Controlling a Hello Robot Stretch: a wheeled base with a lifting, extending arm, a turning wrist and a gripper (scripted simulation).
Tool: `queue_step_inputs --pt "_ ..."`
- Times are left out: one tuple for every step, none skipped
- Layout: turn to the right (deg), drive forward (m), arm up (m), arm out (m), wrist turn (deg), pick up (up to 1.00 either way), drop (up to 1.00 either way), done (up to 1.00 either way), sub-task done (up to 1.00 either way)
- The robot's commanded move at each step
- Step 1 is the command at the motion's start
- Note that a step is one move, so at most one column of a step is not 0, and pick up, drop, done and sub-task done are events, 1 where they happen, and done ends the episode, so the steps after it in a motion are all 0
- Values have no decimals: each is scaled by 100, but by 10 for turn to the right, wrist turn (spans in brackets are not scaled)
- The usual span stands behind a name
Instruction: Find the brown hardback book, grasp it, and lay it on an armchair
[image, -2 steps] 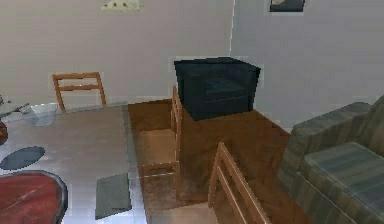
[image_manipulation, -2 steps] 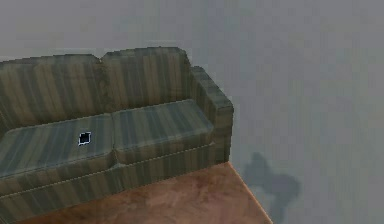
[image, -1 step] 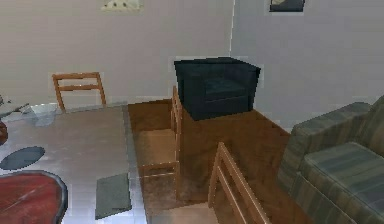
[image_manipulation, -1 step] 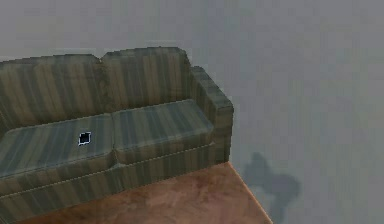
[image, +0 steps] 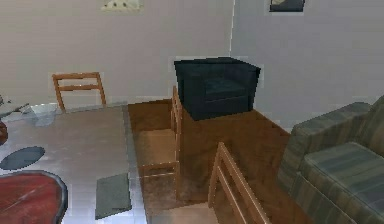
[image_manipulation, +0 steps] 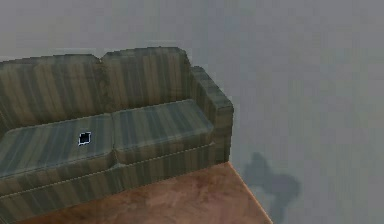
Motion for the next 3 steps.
queue_step_inputs --pt "-90 0 0 0 0 0 0 0 0" --pt "-450 0 0 0 0 0 0 0 0" --pt "450 0 0 0 0 0 0 0 0"
